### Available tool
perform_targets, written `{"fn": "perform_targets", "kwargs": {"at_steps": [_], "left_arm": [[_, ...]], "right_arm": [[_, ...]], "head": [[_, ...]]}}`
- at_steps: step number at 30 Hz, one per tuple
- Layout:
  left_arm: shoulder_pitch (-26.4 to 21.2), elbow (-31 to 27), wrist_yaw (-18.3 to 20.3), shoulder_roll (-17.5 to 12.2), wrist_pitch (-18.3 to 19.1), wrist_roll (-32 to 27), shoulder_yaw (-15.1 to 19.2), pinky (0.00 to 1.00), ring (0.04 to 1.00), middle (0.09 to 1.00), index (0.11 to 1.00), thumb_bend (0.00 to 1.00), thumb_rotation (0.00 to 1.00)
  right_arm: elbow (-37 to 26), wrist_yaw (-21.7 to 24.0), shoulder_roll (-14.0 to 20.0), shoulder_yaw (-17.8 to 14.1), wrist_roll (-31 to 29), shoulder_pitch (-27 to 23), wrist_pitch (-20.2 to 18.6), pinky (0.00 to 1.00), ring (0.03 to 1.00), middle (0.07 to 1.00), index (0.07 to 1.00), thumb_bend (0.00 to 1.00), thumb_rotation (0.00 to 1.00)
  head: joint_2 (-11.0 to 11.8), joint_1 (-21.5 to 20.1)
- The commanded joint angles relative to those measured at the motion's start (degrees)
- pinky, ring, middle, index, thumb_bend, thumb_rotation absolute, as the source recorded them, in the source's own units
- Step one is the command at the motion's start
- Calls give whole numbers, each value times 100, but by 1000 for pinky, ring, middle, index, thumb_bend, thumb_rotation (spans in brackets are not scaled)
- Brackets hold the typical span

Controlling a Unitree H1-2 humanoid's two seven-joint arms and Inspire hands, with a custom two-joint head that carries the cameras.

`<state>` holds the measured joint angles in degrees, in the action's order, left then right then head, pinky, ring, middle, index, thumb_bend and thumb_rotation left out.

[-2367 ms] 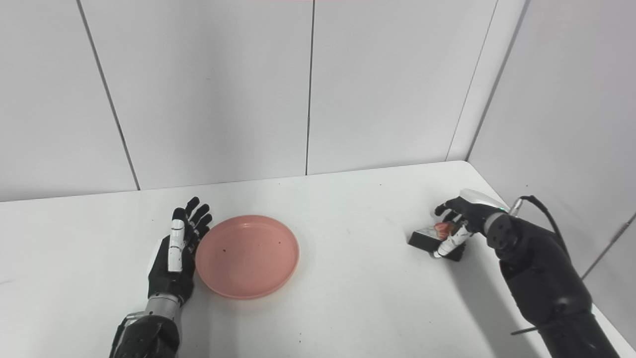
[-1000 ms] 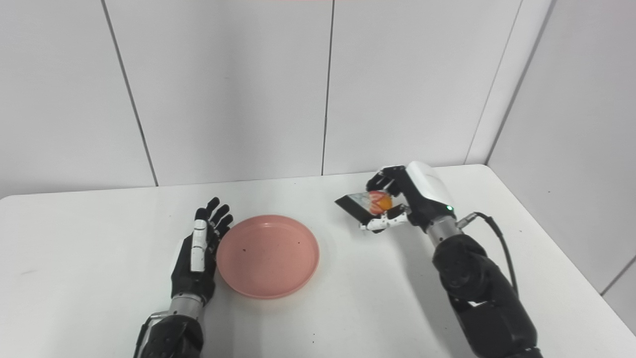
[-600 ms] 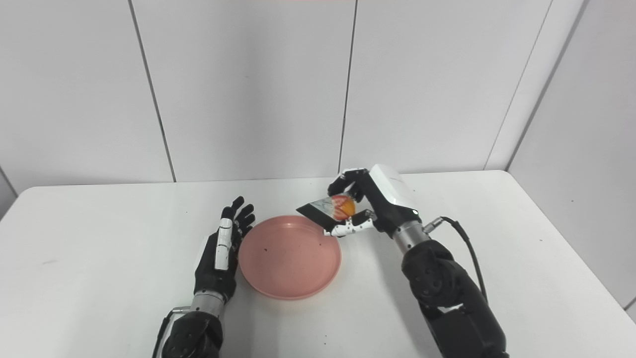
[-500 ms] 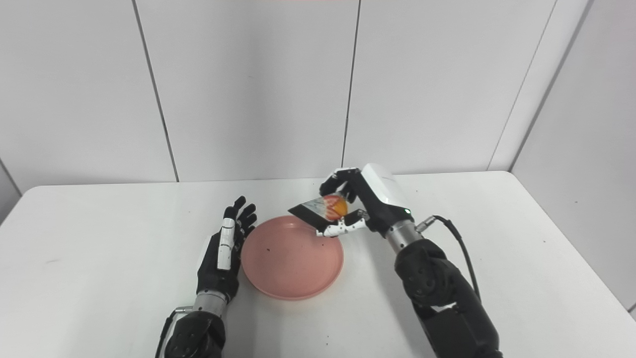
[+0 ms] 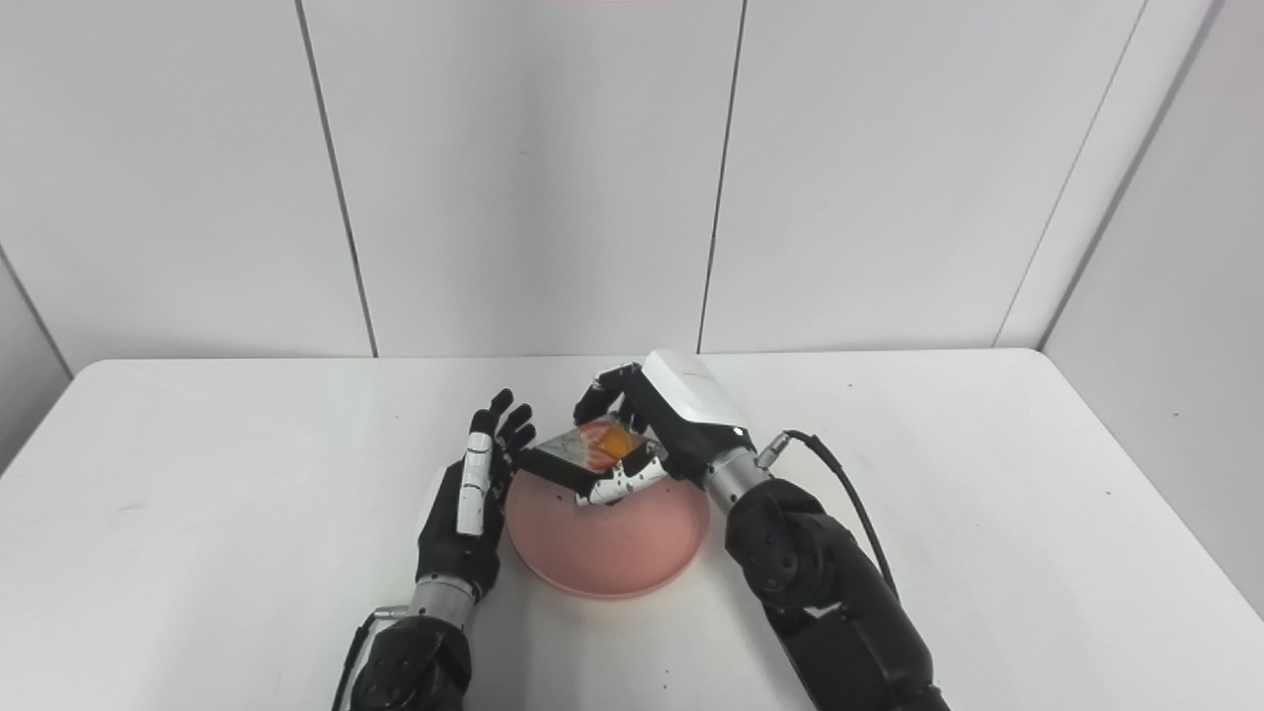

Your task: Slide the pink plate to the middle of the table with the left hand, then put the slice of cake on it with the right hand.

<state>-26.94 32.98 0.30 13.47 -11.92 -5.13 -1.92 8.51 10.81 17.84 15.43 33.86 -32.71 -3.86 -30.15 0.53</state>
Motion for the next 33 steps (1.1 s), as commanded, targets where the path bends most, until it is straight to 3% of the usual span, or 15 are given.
{"fn": "perform_targets", "kwargs": {"at_steps": [1, 5, 8, 14, 15, 16, 17, 20, 21, 24, 28, 31, 33], "left_arm": [[319, 294, -35, 71, 23, 19, -2, 974, 951, 938, 933, 713, 1000], [336, 267, -92, 95, 34, 38, 16, 965, 943, 929, 924, 698, 984], [332, 263, -119, 87, 42, 69, -2, 987, 959, 939, 925, 701, 996], [319, 256, -58, 32, 43, 102, -43, 981, 950, 937, 928, 700, 1000], [318, 253, -45, 39, 46, 73, -28, 979, 949, 937, 928, 698, 1000], [322, 234, -30, 50, 84, 34, -10, 980, 949, 936, 927, 698, 999], [325, 221, -22, 56, 113, 10, 0, 985, 949, 934, 924, 702, 994], [319, 226, -42, 59, 105, 14, -1, 988, 952, 937, 927, 705, 992], [305, 254, -42, 54, 75, 18, 0, 977, 955, 944, 935, 708, 990], [256, 356, -36, 10, -36, 75, -23, 958, 948, 940, 936, 701, 998], [209, 452, -99, -8, -95, 119, -4, 952, 939, 929, 928, 699, 988], [208, 415, -150, 18, -55, 91, 49, 947, 936, 924, 920, 691, 976], [221, 372, -139, 34, 7, 47, 80, 962, 943, 930, 923, 706, 966]], "right_arm": [[11, -99, 3, 31, 70, -214, 107, 383, 406, 511, 510, 513, 0], [103, -141, 40, 93, 222, -163, 63, 338, 372, 483, 540, 509, 0], [106, -184, 62, 85, 313, -110, 31, 348, 451, 426, 540, 512, 0], [-33, -199, 172, 92, 524, -41, 100, 388, 459, 443, 535, 515, 0], [-60, -190, 188, 91, 550, -31, 111, 450, 542, 564, 516, 515, 63], [-106, -150, 220, 99, 570, -14, 126, 508, 612, 653, 561, 548, 114], [-137, -121, 242, 105, 583, -2, 136, 579, 688, 725, 709, 639, 164], [-107, -447, 281, 88, 597, 115, 497, 678, 763, 812, 825, 716, 255], [-56, -576, 284, 74, 573, 152, 630, 749, 830, 876, 893, 745, 357], [1, -715, 256, 12, 359, 270, 863, 762, 893, 931, 910, 753, 422], [-192, -22, 221, -176, -738, 457, 836, 836, 969, 979, 886, 706, 442], [-5, 11, 185, -333, -1237, 560, 1099, 834, 987, 996, 961, 707, 516], [230, -192, 121, -446, -1390, 616, 1401, 854, 992, 1000, 995, 778, 712]], "head": [[3, -5], [1, -28], [-1, -34], [-5, -56], [-5, -56], [-8, -58], [-8, -58], [-18, -87], [-9, -112], [11, -138], [18, -158], [-10, -224], [-8, -245]]}}
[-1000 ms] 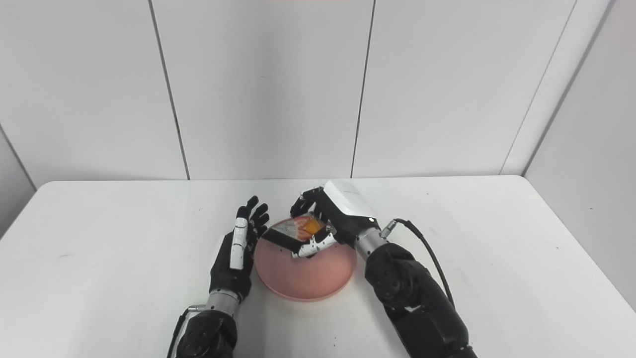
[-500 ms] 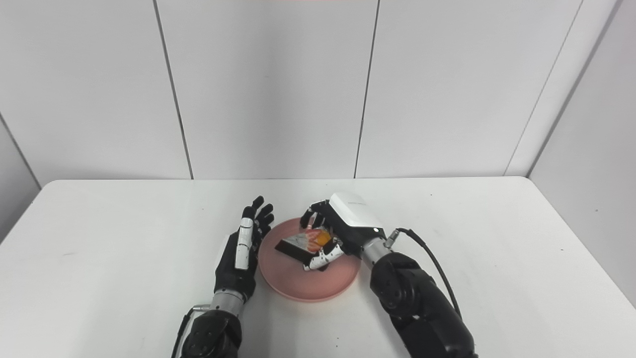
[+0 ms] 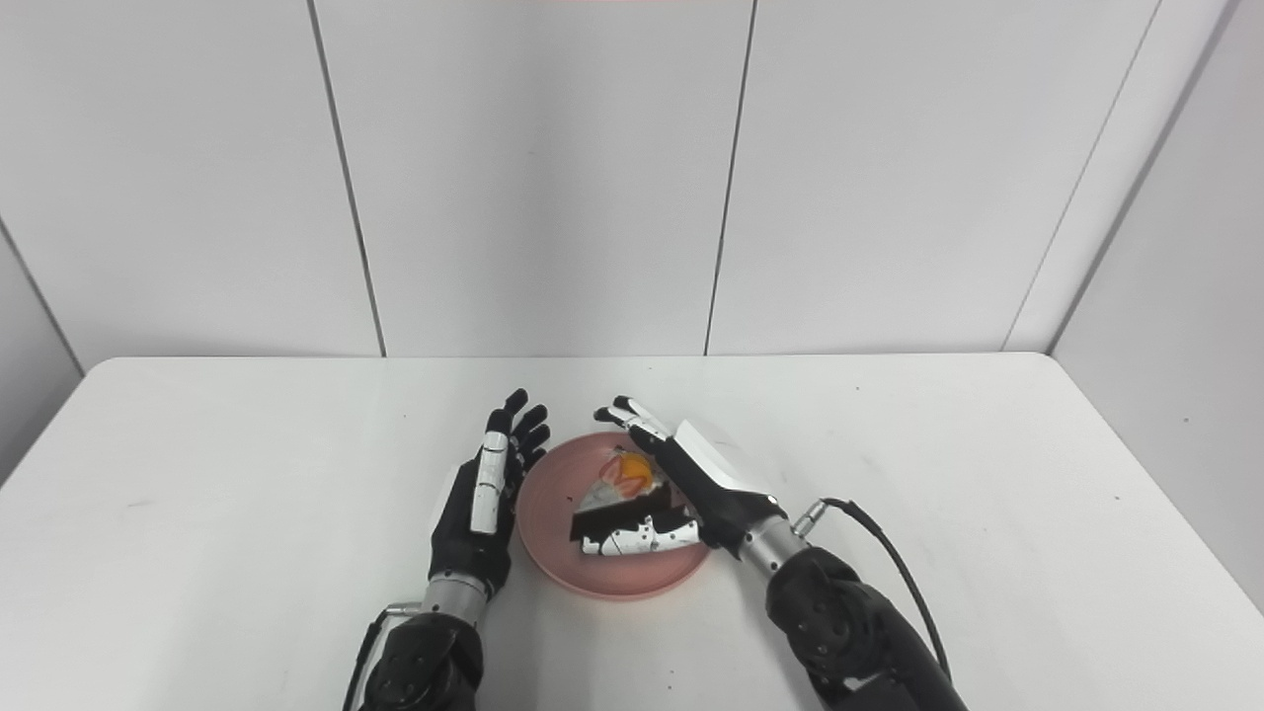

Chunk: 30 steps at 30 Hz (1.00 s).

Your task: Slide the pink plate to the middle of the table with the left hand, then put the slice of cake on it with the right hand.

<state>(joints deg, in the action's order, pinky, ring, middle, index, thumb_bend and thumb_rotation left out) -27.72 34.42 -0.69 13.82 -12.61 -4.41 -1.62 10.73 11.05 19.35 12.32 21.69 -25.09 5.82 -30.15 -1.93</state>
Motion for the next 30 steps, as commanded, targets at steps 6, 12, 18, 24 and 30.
{"fn": "perform_targets", "kwargs": {"at_steps": [6, 12, 18, 24, 30], "left_arm": [[372, 88, -7, -28, 163, -30, 39, 977, 949, 937, 930, 707, 980], [385, 84, -7, -74, 62, -22, 57, 961, 929, 933, 930, 681, 989], [406, 78, -38, -77, -14, 1, 68, 979, 941, 939, 927, 684, 989], [423, 47, -22, -85, 4, -27, 82, 1000, 961, 949, 936, 682, 979], [434, 19, 11, -45, -43, -116, 111, 1000, 989, 970, 954, 665, 972]], "right_arm": [[541, -1146, -564, -716, -679, 65, 1238, 958, 984, 996, 1000, 782, 858], [860, -1003, -1145, -1439, -2318, 44, 1387, 993, 1000, 1000, 1000, 756, 766], [1107, -1343, -1329, -1754, -2331, -46, 1665, 1000, 1000, 991, 1000, 694, 851], [893, -1486, -1428, -1820, -2368, 41, 961, 1000, 1000, 997, 1000, 697, 893], [659, -1240, -1433, -1788, -2690, 142, 335, 1000, 1000, 1000, 1000, 714, 874]], "head": [[-18, -26], [-52, -42], [-58, -13], [-91, -2], [-137, 60]]}}
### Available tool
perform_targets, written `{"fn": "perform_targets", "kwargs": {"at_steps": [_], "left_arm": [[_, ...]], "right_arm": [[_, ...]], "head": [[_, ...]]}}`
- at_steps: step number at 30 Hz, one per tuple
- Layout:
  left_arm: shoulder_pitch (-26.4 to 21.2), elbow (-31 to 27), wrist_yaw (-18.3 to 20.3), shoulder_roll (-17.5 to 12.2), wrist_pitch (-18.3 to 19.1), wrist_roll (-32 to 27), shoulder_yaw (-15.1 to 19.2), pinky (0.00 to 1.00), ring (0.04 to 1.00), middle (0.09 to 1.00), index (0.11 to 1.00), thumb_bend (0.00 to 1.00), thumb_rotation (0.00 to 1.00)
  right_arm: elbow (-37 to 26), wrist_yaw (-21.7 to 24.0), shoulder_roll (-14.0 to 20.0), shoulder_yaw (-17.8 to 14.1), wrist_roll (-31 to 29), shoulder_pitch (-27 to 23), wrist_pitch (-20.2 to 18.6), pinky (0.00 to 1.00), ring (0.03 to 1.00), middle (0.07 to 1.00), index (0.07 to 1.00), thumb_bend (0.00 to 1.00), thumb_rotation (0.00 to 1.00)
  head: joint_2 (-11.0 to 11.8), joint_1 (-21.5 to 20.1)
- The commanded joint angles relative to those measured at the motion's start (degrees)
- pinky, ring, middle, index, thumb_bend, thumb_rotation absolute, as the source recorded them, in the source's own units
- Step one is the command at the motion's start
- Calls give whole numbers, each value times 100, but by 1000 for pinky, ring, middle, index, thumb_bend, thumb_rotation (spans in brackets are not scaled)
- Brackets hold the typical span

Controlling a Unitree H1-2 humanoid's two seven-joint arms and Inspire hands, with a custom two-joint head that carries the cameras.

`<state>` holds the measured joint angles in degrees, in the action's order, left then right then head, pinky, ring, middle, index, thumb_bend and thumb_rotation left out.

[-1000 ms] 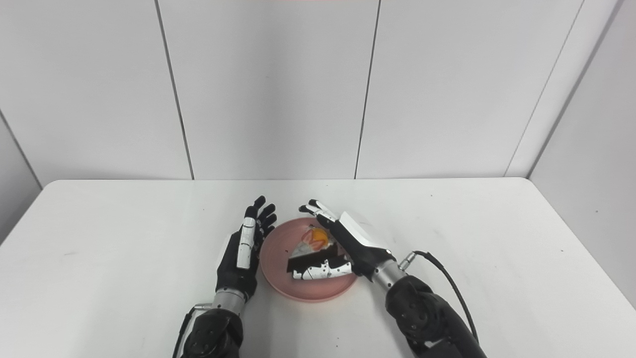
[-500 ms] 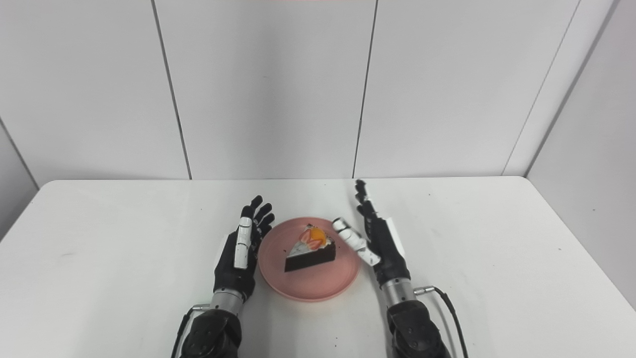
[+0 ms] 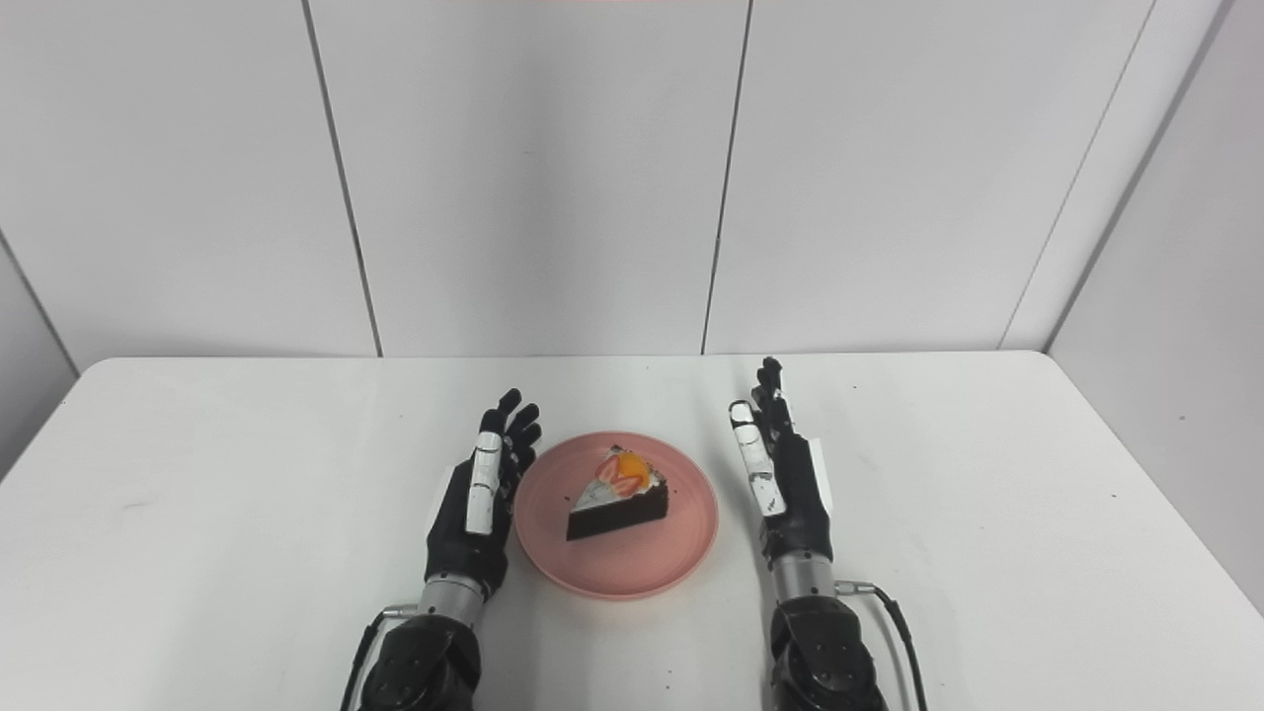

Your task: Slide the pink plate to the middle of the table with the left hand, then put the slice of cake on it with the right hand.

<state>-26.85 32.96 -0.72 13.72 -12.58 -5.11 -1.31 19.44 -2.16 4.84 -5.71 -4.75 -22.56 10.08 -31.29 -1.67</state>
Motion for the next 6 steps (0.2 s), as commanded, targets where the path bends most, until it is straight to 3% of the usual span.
{"fn": "perform_targets", "kwargs": {"at_steps": [1, 6], "left_arm": [[350, 154, -1, -22, -53, -57, 86, 1000, 984, 968, 954, 654, 967], [290, 304, -67, -64, -236, 103, 15, 1000, 997, 991, 973, 655, 998]], "right_arm": [[-236, 97, 29, 34, -31, -104, -146, 1000, 1000, 1000, 1000, 714, 886], [-216, 284, 81, 41, -174, -93, -281, 1000, 1000, 997, 1000, 657, 907]], "head": [[-22, 33], [-31, 175]]}}
